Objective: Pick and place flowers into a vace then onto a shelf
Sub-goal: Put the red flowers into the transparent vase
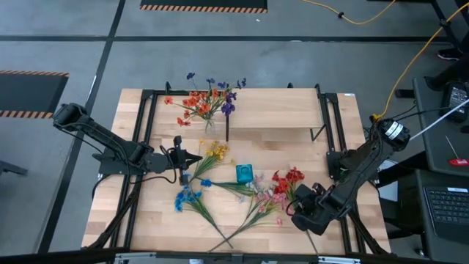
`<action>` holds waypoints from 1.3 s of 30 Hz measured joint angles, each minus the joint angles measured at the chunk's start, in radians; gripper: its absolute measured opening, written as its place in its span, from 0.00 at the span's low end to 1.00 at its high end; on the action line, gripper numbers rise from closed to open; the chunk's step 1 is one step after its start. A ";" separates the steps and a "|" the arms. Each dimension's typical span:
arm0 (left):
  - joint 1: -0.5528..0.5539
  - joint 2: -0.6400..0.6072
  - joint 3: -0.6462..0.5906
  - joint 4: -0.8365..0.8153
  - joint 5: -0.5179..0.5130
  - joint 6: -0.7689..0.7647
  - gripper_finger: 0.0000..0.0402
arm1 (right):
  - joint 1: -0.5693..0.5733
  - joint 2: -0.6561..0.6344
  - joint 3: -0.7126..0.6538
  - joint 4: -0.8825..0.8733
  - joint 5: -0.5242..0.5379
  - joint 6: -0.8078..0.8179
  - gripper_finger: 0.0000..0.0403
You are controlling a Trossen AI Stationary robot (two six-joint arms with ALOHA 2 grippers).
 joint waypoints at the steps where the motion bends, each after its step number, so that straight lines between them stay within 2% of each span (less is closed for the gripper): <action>1: 0.000 0.000 0.000 -0.007 0.000 0.000 0.02 | 0.003 0.000 0.000 0.004 0.000 0.007 0.47; 5: 0.000 0.000 0.000 -0.025 0.000 -0.007 0.02 | 0.003 0.006 0.001 0.004 0.000 0.041 0.47; 14: 0.000 0.000 0.000 -0.030 0.000 -0.016 0.02 | 0.003 0.107 0.001 0.001 -0.034 0.041 0.47; 31: 0.000 0.000 0.000 -0.030 -0.001 -0.026 0.02 | -0.001 0.252 0.006 0.042 -0.024 0.041 0.47; 35: 0.000 0.000 0.000 -0.030 -0.001 -0.027 0.01 | -0.001 0.251 0.004 0.035 -0.023 0.070 0.41; 39: 0.000 0.000 0.000 -0.030 -0.001 -0.028 0.02 | -0.004 0.220 0.001 -0.011 -0.021 0.215 0.28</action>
